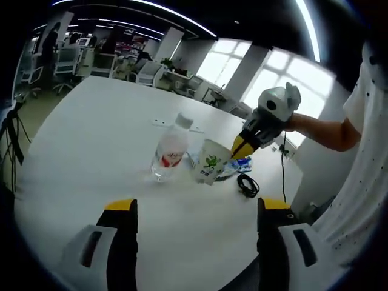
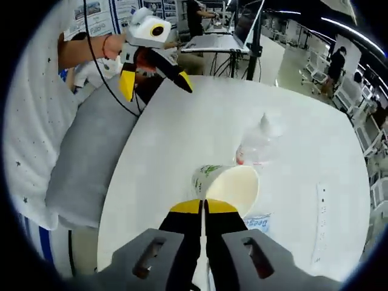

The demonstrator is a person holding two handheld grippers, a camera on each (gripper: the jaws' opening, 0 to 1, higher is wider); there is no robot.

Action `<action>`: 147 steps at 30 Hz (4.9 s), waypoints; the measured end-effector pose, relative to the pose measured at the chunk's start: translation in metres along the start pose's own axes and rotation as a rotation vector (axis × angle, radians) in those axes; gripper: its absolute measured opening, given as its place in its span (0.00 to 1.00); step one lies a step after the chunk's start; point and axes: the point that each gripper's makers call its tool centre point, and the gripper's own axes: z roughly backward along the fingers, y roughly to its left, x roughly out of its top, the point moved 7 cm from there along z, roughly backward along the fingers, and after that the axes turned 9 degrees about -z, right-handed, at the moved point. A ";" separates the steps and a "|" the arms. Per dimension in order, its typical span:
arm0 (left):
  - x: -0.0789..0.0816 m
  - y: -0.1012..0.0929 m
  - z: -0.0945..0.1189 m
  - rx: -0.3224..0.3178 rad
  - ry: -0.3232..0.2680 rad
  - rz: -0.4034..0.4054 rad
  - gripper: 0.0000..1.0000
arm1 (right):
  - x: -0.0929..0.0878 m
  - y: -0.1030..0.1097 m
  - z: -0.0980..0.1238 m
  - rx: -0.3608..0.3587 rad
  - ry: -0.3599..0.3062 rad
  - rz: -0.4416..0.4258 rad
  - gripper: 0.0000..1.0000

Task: Arrange the tabletop items into an orderly group along one side of the table until the central work area is clear of visible clutter.

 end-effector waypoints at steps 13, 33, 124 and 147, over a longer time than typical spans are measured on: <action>-0.004 0.001 0.002 0.008 -0.014 0.023 0.82 | 0.002 -0.024 -0.012 -0.114 0.155 0.229 0.00; -0.013 0.004 0.003 0.017 -0.006 0.050 0.82 | -0.015 -0.031 -0.054 -0.146 0.292 0.508 0.00; 0.011 -0.028 -0.008 -0.057 0.037 -0.124 0.89 | -0.047 0.003 -0.013 -0.315 0.067 0.056 0.67; 0.018 -0.057 -0.020 -0.128 0.075 -0.286 0.93 | -0.117 0.050 0.051 -0.474 -0.071 -0.296 0.69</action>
